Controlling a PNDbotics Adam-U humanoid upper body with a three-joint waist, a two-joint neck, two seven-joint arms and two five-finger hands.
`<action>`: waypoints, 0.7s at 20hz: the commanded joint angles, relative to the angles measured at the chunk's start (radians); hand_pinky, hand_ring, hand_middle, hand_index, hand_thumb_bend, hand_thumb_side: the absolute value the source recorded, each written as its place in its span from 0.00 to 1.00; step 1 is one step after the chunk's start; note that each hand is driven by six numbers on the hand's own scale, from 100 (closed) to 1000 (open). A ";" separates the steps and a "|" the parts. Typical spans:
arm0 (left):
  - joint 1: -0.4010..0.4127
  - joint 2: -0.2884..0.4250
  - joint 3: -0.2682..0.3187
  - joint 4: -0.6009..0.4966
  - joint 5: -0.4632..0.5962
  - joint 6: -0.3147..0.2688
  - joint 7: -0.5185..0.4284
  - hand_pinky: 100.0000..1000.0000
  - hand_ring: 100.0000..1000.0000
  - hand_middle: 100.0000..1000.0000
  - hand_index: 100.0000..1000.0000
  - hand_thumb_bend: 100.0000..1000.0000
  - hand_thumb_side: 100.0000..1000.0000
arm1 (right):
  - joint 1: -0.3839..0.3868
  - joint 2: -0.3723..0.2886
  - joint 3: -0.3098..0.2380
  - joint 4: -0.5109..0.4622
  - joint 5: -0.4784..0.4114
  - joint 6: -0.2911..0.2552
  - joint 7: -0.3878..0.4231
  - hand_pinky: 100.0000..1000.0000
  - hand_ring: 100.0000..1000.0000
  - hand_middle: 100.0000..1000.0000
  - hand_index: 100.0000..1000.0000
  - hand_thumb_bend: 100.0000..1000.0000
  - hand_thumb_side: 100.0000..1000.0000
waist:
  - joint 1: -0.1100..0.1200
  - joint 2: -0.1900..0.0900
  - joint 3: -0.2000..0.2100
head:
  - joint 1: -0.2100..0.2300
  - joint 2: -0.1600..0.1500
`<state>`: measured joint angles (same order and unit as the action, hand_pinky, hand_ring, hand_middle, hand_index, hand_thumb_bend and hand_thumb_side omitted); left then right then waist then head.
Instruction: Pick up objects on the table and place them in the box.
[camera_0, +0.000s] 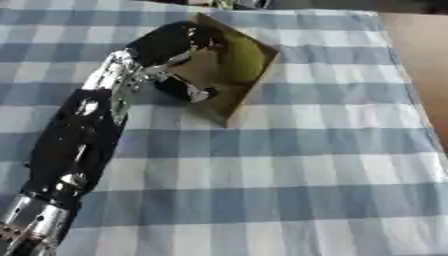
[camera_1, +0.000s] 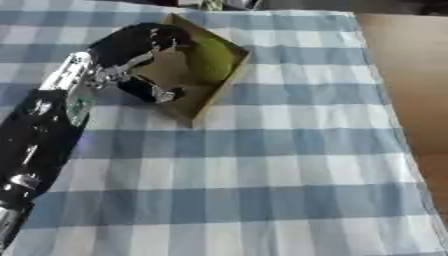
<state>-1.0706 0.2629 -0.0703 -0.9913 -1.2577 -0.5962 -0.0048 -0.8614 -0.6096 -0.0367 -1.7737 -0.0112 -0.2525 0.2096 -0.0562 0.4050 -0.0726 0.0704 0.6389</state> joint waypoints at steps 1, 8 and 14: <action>-0.019 0.027 0.014 -0.049 0.005 0.030 0.035 0.85 0.85 0.83 0.92 0.43 0.43 | -0.009 -0.027 -0.011 -0.002 -0.006 -0.002 0.003 0.83 0.79 0.73 0.81 0.00 0.41 | 0.001 -0.035 0.002 | -0.005 -0.004; -0.003 0.067 0.025 -0.220 0.113 0.091 0.131 0.80 0.78 0.76 0.87 0.28 0.23 | 0.001 -0.051 -0.020 -0.012 -0.003 -0.004 -0.023 0.82 0.79 0.73 0.81 0.00 0.41 | 0.011 -0.051 0.023 | -0.032 0.012; 0.104 0.210 0.103 -0.404 0.271 0.184 0.257 0.78 0.73 0.71 0.82 0.25 0.19 | 0.030 -0.088 -0.043 -0.048 0.006 0.014 -0.084 0.82 0.79 0.73 0.81 0.00 0.41 | 0.038 -0.070 0.075 | -0.103 0.040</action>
<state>-0.9558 0.4101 0.0050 -1.3416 -1.0252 -0.4323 0.2199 -0.8209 -0.6566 -0.0632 -1.7983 -0.0098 -0.2417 0.1392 -0.0178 0.3638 0.0042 -0.0167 0.6755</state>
